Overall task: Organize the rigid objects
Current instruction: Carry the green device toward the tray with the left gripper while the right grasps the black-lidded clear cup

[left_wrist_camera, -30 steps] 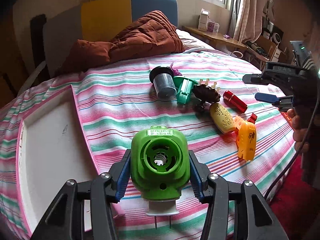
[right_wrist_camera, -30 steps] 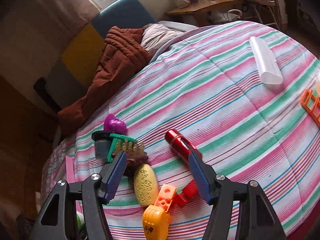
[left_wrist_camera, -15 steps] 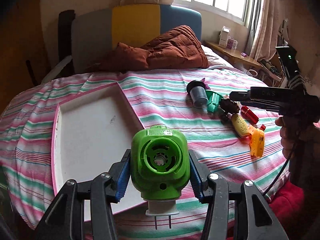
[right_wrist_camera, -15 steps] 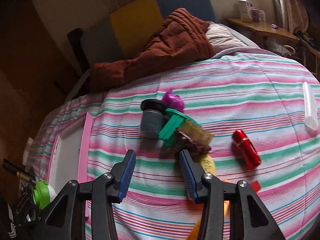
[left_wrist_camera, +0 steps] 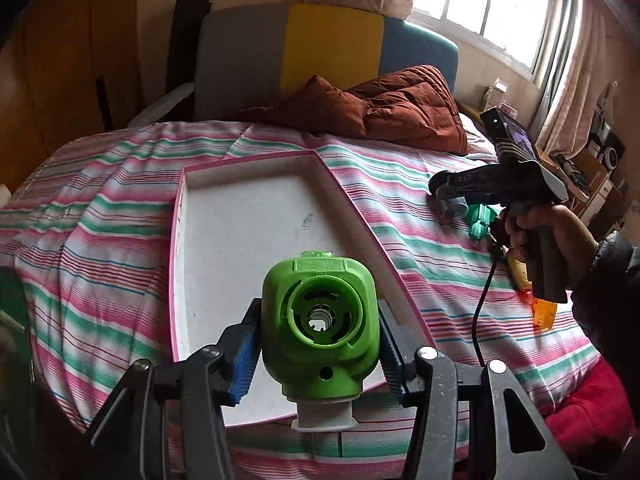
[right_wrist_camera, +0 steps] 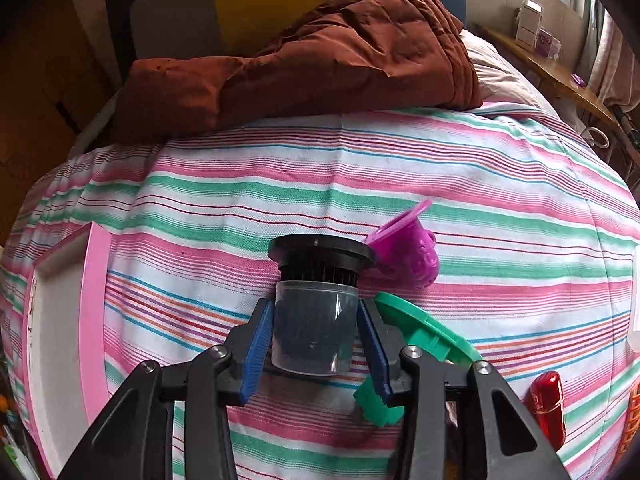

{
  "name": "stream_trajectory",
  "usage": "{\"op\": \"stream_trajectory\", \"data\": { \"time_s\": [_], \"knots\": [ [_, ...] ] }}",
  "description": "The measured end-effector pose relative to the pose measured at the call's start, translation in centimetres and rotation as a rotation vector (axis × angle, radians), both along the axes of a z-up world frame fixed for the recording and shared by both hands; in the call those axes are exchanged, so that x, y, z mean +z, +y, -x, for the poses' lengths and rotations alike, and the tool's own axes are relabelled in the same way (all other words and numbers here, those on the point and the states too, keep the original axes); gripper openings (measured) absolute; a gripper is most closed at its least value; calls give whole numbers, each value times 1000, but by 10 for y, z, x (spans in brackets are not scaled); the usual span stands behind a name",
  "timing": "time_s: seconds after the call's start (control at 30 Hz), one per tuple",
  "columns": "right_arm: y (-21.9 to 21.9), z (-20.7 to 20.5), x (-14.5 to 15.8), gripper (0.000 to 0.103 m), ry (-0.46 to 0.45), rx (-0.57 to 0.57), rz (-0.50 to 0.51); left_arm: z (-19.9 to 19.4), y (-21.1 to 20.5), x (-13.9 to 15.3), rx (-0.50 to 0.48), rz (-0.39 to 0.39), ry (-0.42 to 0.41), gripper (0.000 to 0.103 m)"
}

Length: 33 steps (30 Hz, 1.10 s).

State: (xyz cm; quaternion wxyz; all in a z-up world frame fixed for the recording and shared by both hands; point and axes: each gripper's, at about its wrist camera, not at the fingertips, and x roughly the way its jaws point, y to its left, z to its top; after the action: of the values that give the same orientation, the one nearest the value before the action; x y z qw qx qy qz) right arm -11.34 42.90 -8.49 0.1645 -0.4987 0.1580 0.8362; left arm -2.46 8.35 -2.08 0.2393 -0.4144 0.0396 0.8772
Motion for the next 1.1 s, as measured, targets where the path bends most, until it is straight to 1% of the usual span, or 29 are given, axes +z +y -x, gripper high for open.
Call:
{"op": "stream_trajectory", "data": {
  "time_s": [0.13,0.27,0.37,0.4,0.43,0.47,0.53,0.57,0.63,0.7,0.77,0.9,1.03,1.1],
  "knots": [
    [-17,-12,3,43,3,81,18,1,-8,-4,20,-2,-8,53],
    [-47,-48,8,43,17,217,55,3,-15,-4,33,5,-6,53],
    [-62,-75,3,43,16,278,90,5,-19,-8,48,9,-22,53],
    [-64,-82,1,43,14,287,79,5,-19,-9,52,18,-23,53],
    [-66,-89,1,43,34,288,69,5,-20,-11,54,25,-26,53],
    [-65,-94,1,43,49,280,82,5,-21,-12,58,25,-38,53],
    [-59,-96,-1,43,76,261,118,7,-23,-15,71,19,-66,53],
    [-58,-96,-2,43,83,259,123,7,-24,-16,78,27,-65,53],
    [-58,-93,-2,43,90,259,117,11,-26,-16,92,41,-62,53],
    [-58,-93,-2,43,93,268,113,20,-28,-16,100,30,-86,53],
    [-58,-90,-3,43,93,268,106,33,-29,-17,117,18,-106,53],
    [-63,-88,-4,44,82,273,76,65,-24,-13,124,13,-114,53],
    [-64,-87,-4,43,77,278,53,100,-12,-10,111,40,-77,53],
    [-65,-86,-4,43,75,279,48,120,-7,-11,115,67,-49,53]
  ]
}}
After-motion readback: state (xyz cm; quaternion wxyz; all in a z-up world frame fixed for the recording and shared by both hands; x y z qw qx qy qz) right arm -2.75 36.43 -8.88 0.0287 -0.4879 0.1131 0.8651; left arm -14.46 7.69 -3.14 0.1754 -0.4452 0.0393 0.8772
